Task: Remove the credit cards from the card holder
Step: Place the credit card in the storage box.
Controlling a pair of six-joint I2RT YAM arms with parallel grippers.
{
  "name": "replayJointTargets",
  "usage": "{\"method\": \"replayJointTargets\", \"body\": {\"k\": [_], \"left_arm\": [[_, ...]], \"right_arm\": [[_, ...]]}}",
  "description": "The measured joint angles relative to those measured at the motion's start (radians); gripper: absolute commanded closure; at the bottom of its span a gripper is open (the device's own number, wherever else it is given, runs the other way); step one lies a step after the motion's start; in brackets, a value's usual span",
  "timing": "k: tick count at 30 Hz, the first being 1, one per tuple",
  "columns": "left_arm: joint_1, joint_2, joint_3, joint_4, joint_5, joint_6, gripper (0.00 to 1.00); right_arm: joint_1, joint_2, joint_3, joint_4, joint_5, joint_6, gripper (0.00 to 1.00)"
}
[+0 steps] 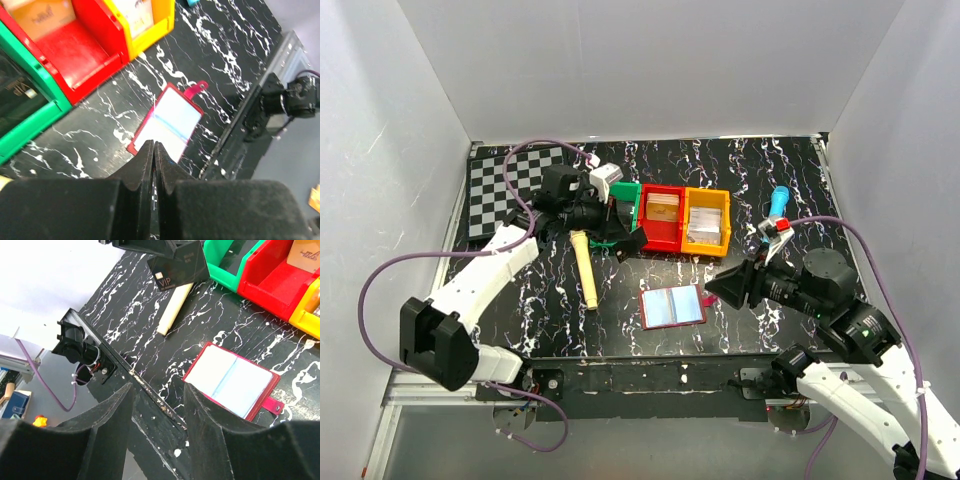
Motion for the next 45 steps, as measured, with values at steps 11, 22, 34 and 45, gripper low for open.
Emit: {"method": "replayJointTargets", "body": {"k": [11,22,34,45], "left_arm": [[0.020,0.034,0.082,0.059,-0.082,0.463,1.00],[0.187,0.272,0.193,-0.031,0.124,1.034,1.00],[0.189,0.460,0.277,-0.172,0.168,1.230,1.00],[0.189,0.527,0.282,-0.178,0.169,1.285,1.00]], "right_arm": [[0.000,0.005,-0.032,0.002,0.016,0.003,0.51],[0.000,-0.001,-0.091,0.021,-0.030,0.004,0.53],[0.000,0.087,-0.103,0.030,-0.051,-0.019,0.54],[0.000,0.096,-0.103,0.030,-0.050,-0.020,0.54]]}}
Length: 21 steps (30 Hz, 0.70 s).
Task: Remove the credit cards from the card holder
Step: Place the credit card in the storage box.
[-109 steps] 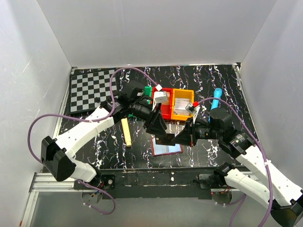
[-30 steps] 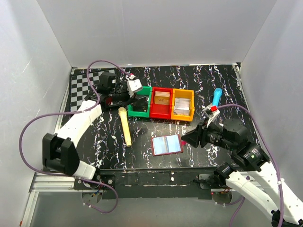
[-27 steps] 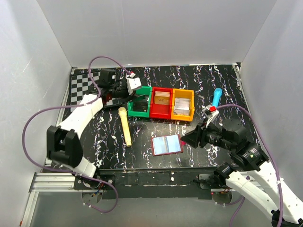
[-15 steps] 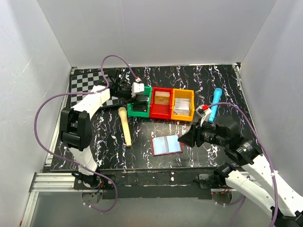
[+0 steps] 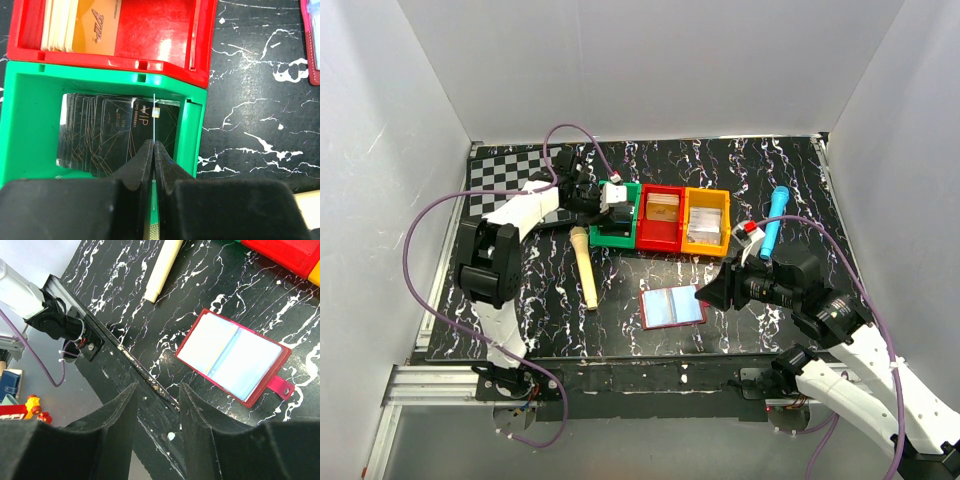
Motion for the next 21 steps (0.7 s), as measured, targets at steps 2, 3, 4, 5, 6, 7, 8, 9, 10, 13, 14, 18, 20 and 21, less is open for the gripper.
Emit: {"method": "replayJointTargets", "body": {"k": [2,3,4,5,6,7,8,9,10,13,14,18,20,21], "left_arm": [[0.000,0.015,0.000,-0.004,0.000,0.014,1.00],[0.000,0.023,0.000,-0.006,0.002,0.021,1.00],[0.000,0.029,0.000,-0.008,0.004,0.028,1.00],[0.000,0.035,0.000,-0.008,0.004,0.035,1.00],[0.000,0.041,0.000,-0.009,0.004,0.042,1.00],[0.000,0.047,0.001,-0.010,0.004,0.050,1.00],[0.000,0.052,0.001,-0.015,0.004,0.059,1.00],[0.000,0.056,0.001,-0.019,0.005,0.067,1.00],[0.000,0.058,0.000,-0.021,0.006,0.076,1.00],[0.000,0.060,0.001,-0.027,0.012,0.098,1.00],[0.000,0.060,0.001,-0.029,0.015,0.103,1.00],[0.000,0.062,0.000,-0.039,0.030,0.118,1.00],[0.000,0.064,0.001,-0.043,0.036,0.122,1.00],[0.000,0.066,0.001,-0.045,0.039,0.123,1.00]], "right_arm": [[0.000,0.000,0.000,0.000,0.000,0.000,0.54],[0.000,0.000,0.000,0.000,0.000,0.000,0.54],[0.000,0.000,0.000,0.000,0.000,0.000,0.54],[0.000,0.001,0.000,0.000,0.000,0.000,0.54],[0.000,0.002,0.000,0.000,0.000,0.000,0.54],[0.000,0.002,0.000,0.000,0.000,0.000,0.54],[0.000,0.003,0.000,0.000,0.000,0.000,0.54],[0.000,0.006,0.000,0.000,0.000,0.000,0.54],[0.000,0.009,0.000,0.000,0.000,0.000,0.54],[0.000,0.014,0.000,0.000,0.000,0.000,0.54],[0.000,0.015,0.000,0.000,0.000,0.000,0.54],[0.000,0.027,0.000,0.000,0.001,0.000,0.54],[0.000,0.034,0.000,0.000,0.001,0.000,0.55],[0.000,0.036,0.000,0.000,0.001,0.000,0.54]]}}
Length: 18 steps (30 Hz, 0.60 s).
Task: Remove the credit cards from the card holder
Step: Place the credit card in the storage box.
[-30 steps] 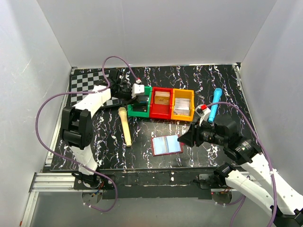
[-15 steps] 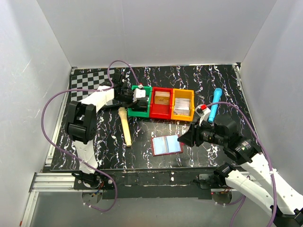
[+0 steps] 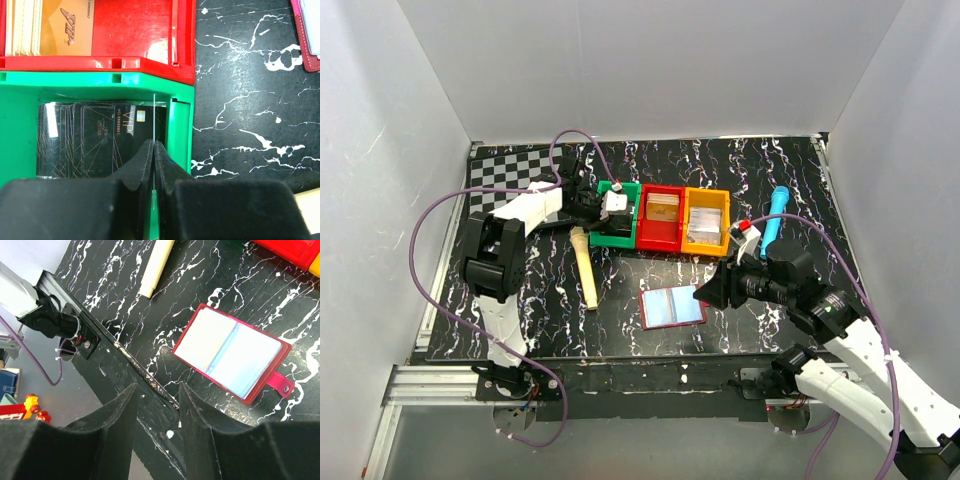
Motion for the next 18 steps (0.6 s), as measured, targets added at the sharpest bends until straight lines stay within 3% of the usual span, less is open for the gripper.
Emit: {"method": "replayJointTargets", "body": {"k": [18], "left_arm": [[0.000,0.048,0.014,0.028,0.010,-0.063,1.00]], "right_arm": [[0.000,0.012,0.000,0.000,0.009,0.000,0.54]]}}
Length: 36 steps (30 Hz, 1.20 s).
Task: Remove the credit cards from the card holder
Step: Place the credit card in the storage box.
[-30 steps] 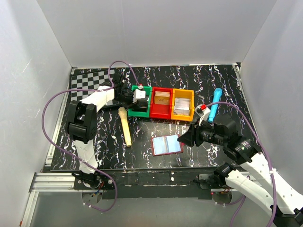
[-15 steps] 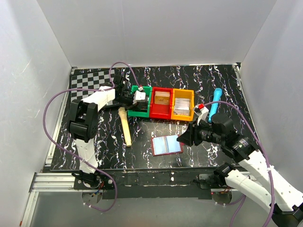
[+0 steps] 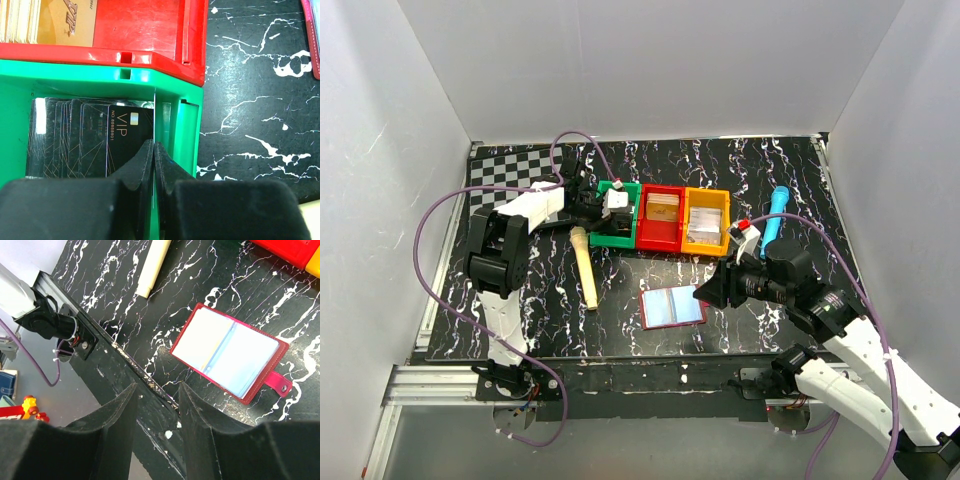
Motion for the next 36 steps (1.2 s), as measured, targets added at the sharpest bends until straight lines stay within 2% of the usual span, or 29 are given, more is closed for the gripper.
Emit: {"method": "replayJointTargets", "body": {"k": [17,27,36], "left_arm": [[-0.001,0.016,0.028,0.048,-0.054,-0.046,1.00],[-0.001,0.016,0.026,0.066,-0.066,-0.060,0.88],[-0.007,0.016,0.024,0.081,-0.083,-0.072,0.86]], "right_arm": [[0.000,0.007,0.000,0.001,0.006,0.000,0.55],[0.000,0.014,0.000,0.001,0.005,0.000,0.55],[0.000,0.019,0.000,0.001,0.005,0.000,0.55]]}}
